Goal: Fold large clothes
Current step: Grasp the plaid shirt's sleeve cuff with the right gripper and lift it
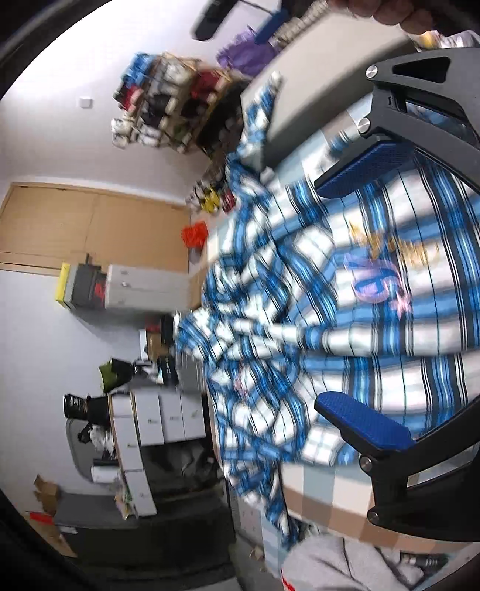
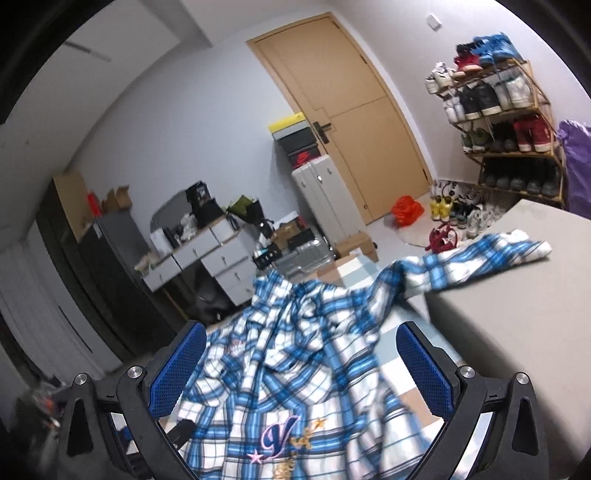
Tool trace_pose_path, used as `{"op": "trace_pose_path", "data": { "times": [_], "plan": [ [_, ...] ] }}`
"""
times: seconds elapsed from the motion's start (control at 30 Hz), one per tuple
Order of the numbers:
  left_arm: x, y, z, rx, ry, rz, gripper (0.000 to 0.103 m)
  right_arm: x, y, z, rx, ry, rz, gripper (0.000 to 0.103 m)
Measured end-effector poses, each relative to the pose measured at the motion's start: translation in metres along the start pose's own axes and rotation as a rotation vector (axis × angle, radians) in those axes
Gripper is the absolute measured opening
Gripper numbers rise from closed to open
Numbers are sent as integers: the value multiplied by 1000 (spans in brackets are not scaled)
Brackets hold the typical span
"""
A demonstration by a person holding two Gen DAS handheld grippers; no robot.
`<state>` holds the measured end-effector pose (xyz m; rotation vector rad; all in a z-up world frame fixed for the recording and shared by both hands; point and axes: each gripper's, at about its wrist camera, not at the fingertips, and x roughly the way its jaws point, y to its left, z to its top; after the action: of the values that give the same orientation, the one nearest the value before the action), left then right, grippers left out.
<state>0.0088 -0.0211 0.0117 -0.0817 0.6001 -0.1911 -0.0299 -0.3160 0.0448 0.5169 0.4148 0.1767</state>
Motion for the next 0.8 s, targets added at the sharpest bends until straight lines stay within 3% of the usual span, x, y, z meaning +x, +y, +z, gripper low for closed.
{"op": "trace_pose_path", "data": {
  "times": [0.13,0.27,0.3,0.4,0.5,0.67,0.73,0.8],
  "plan": [
    [-4,-17,19,45,-53,-16,102,-5,-50,38,74,68,-19,103],
    [19,-31,30,122,-25,70,102,12,-113,74,145,122,-142,103],
    [25,-31,26,111,-8,64,102,31,-142,81,226,214,-162,103],
    [39,-28,7,86,33,17,102,64,-207,83,461,326,-175,103],
    [54,-37,1,131,75,40,102,89,-252,77,602,364,-176,103],
    [60,-40,3,115,69,25,102,126,-290,76,782,406,-230,103],
    [64,-44,1,124,74,35,102,137,-291,88,777,396,-244,103],
    [68,-49,-1,147,85,30,102,150,-288,93,750,425,-320,103]
  ]
}}
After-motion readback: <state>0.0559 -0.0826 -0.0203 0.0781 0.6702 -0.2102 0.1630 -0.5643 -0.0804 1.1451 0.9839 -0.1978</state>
